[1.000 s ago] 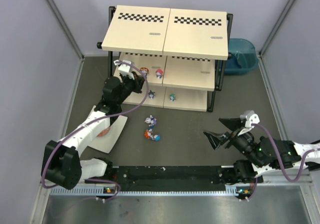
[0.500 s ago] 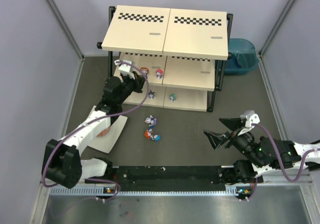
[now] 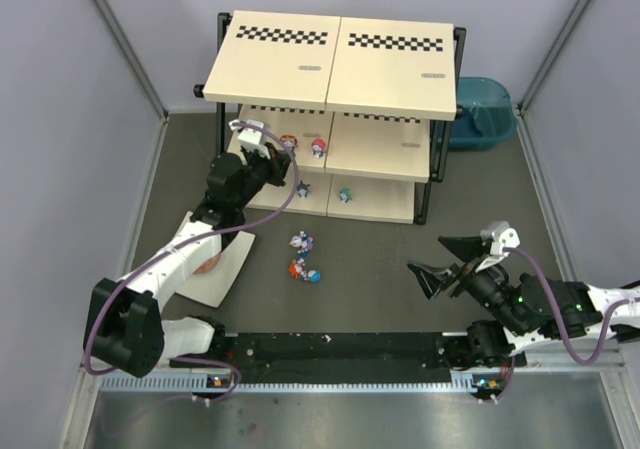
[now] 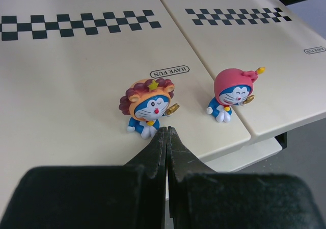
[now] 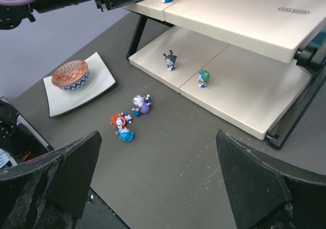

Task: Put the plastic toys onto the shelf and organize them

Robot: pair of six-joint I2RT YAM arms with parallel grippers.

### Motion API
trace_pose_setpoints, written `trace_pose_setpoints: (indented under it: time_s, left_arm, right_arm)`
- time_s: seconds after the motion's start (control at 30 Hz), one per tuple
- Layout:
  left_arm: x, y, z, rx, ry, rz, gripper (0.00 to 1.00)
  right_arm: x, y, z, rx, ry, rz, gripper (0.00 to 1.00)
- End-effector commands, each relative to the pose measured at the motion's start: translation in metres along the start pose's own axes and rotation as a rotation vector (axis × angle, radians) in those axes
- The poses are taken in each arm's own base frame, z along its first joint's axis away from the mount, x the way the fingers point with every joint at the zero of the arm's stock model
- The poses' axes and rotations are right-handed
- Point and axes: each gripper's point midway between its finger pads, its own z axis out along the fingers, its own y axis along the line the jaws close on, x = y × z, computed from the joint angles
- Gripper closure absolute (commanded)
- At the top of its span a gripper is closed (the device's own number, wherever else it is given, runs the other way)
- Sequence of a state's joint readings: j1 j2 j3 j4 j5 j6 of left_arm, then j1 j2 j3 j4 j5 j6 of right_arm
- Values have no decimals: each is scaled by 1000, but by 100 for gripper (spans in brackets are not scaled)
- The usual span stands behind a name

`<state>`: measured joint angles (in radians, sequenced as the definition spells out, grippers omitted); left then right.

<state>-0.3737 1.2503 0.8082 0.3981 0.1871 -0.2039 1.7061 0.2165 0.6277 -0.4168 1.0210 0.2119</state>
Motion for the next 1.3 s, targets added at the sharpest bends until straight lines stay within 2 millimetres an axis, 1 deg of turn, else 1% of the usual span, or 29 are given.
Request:
trace_pose_setpoints:
  time_s: [0.0,0.3,0.4,0.5,0.6,0.73,0.77,0.87,0.9,0.97,1.0,1.03,1.07,1.1,1.13,1.17,1.2,1.23,1.27]
  left_arm:
    - [-11,-9,-5,32,-30,3,100]
    - [-28,-17,-22,44,-66,7,100]
    - [-36,-22,-31,54,-83,8,100]
    - [-32,-23,-39,51,-72,1,100]
    - [-33,-23,-56,31,-85,-21,100]
    - [-15,-11,-74,-58,-32,-69,100]
    - [-3,-4,-79,-98,4,-80,100]
    - [8,-2,-93,-130,36,-126,100]
    - [16,0,-100,-146,52,-142,100]
    - [24,-1,-106,-150,58,-182,99]
    - [32,-2,-112,-150,63,-194,96]
    - [35,-2,-114,-153,64,-217,88]
    - [39,-2,-116,-153,67,-225,86]
    - [45,-3,-119,-149,73,-232,84]
    - [56,-3,-122,-154,107,-250,82]
    - [60,-3,-123,-153,116,-259,78]
    - [67,-3,-125,-154,130,-269,75]
    - [72,-5,-127,-149,144,-288,73]
    - [74,-6,-128,-148,149,-298,65]
  right_arm:
    - [-4,-2,-1,4,-13,14,4]
    - [-4,-2,-1,6,-13,16,4]
    - [-3,-2,-1,6,-12,18,4]
    - [-3,-3,-1,17,-12,23,4]
    - [0,-5,1,43,-7,22,4]
    - [8,-1,4,54,16,16,4]
    - [11,0,5,59,22,18,4]
    - [21,6,8,58,49,19,3]
    - [25,12,9,41,65,15,2]
    - [36,22,12,21,102,-10,2]
    - [41,27,13,5,122,-22,1]
    - [43,29,15,8,135,-18,1]
    - [48,31,18,15,158,-35,1]
    - [60,41,21,-16,212,-62,1]
    - [63,39,28,14,236,-52,1]
    - [70,41,33,10,271,-54,1]
    - [87,55,37,-34,355,-66,1]
    - [94,54,42,-25,387,-59,1]
    - [99,51,48,-5,411,-56,1]
